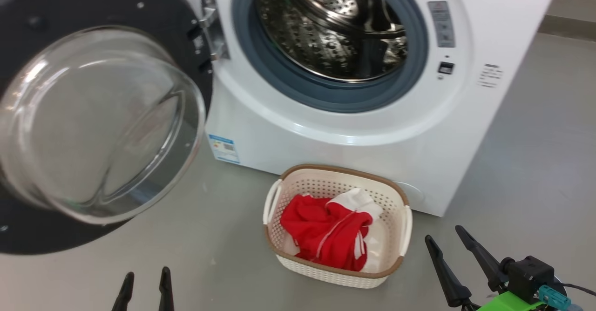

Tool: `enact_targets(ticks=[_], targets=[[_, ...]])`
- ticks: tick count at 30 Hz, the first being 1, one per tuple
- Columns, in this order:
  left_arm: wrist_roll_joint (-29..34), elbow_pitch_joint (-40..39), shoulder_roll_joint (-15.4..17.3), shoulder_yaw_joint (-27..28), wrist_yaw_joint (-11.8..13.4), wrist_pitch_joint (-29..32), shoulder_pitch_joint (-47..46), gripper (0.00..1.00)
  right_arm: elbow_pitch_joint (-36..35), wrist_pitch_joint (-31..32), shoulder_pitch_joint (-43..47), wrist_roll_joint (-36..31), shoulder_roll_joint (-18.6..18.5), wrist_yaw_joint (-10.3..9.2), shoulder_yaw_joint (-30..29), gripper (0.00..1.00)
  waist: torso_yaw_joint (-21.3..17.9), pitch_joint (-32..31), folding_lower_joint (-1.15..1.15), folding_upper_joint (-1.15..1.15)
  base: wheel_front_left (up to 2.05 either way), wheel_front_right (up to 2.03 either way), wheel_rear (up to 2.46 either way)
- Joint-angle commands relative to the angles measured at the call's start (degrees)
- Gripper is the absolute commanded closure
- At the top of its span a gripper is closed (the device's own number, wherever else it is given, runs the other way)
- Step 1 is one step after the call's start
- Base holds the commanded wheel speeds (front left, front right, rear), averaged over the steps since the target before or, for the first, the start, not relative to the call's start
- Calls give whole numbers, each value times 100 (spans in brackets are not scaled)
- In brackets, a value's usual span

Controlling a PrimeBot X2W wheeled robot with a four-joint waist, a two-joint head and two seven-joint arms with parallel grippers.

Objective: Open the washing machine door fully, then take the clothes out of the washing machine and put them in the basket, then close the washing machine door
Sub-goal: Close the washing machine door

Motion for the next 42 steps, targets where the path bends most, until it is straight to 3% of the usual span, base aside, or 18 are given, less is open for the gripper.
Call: enact_targets(ticks=[1,11,29,30,31,32,37,42], targets=[[-73,-83,46,144,74,-29,-73,0,-109,-37,-150,61,-114,36,158,0,442,1,0,0,0,0,0],[-163,-71,46,103,196,-29,9,0,-86,-37,-221,80,-102,36,384,0,1001,-32,0,0,0,0,0],[-313,-317,45,186,335,-29,146,0,13,-37,-463,184,-151,36,729,0,1046,-31,0,0,0,0,0],[-362,-346,45,190,328,-29,137,49,13,-37,-454,185,-150,36,725,0,1045,-31,0,0,0,0,0],[-425,-378,45,203,319,-29,127,71,11,-37,-442,184,-146,36,718,0,1043,-31,0,0,0,0,0],[-470,-420,45,225,306,-29,111,100,8,-37,-429,181,-143,36,710,0,1042,-30,0,0,0,0,0],[-482,-850,45,569,145,-29,-105,100,-1,-37,-365,173,-131,36,660,0,1035,-30,0,0,0,0,0],[-219,-1431,139,1356,-242,-29,-691,100,-14,-37,-296,167,-125,36,637,0,1014,-40,0,0,0,0,0]])
